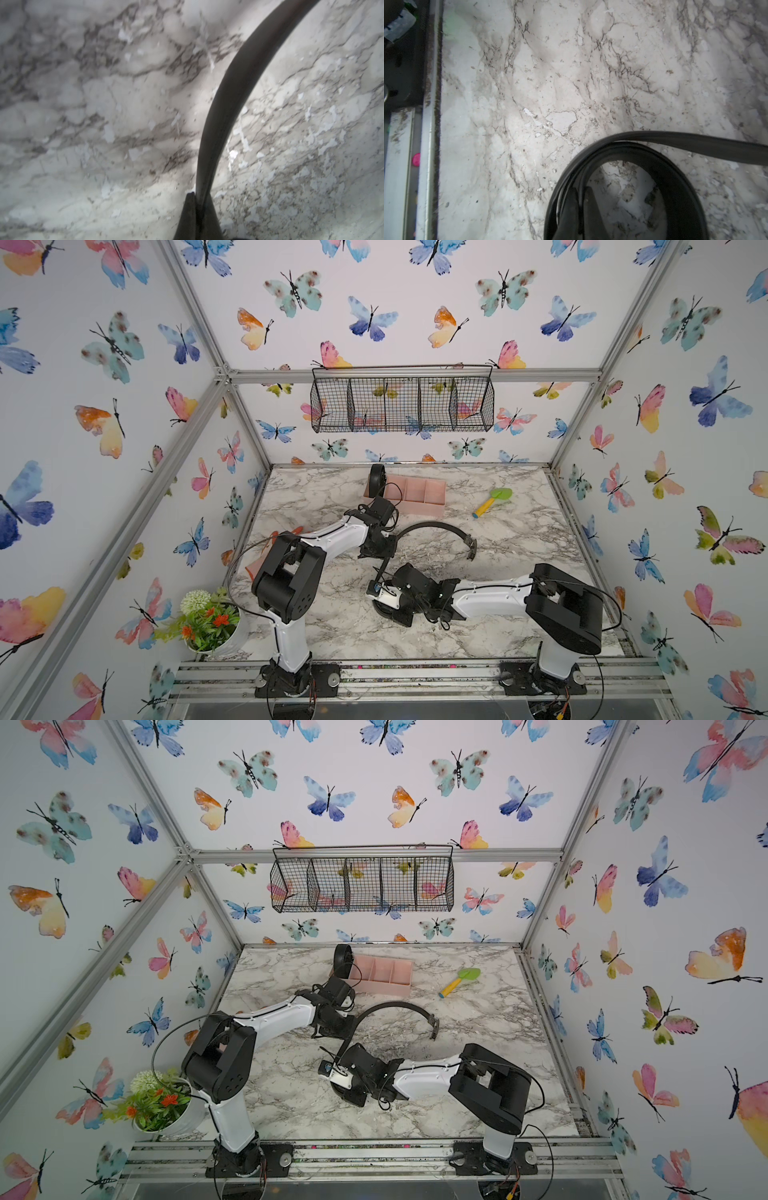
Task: Place the belts into the storage roll
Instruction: Roll the belt at the center of the board.
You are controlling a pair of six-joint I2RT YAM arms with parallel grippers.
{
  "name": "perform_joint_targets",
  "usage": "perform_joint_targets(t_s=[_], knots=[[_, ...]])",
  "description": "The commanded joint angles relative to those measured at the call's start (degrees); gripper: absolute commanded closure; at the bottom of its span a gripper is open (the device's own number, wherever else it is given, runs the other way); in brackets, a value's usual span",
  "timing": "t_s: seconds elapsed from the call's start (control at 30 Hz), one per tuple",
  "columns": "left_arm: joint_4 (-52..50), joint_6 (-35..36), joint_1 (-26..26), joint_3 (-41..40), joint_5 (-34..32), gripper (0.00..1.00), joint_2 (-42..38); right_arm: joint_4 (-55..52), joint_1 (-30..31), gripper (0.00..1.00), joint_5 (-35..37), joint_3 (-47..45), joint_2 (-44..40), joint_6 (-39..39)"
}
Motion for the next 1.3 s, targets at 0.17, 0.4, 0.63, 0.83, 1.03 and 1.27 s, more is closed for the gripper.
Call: perform_joint_targets(t_s=[0.17, 0.4, 0.63, 0.83, 1.03, 1.27], knots=[[-2.19, 3.41, -3.19, 9.82, 0.93, 1.0, 9.7, 0.16, 0.45, 0.97, 0.83, -0.81, -3.77, -1.71], [-0.6, 3.28, -3.67, 10.25, 2.47, 1.0, 11.56, 1.09, 0.42, 0.97, 2.61, -4.35, -5.77, -2.67], [-2.23, 4.02, -4.02, 13.11, 1.9, 1.0, 12.42, 2.5, 0.38, 0.97, 3.6, -6.26, -4.31, -2.68], [-2.3, 4.69, -4.07, 13.06, 2.22, 1.0, 12.64, 4.91, 0.38, 0.97, 1.36, -8.34, -3.72, -3.0], [-1.86, 5.05, -5.23, 12.12, 3.0, 1.0, 12.21, 8.11, 0.38, 0.97, 0.26, -10.23, -1.9, -1.42], [-3.34, 6.67, -11.77, 14.49, 3.57, 1.0, 14.06, 8.92, 0.4, 0.97, -1.93, -9.93, -1.2, -0.66]])
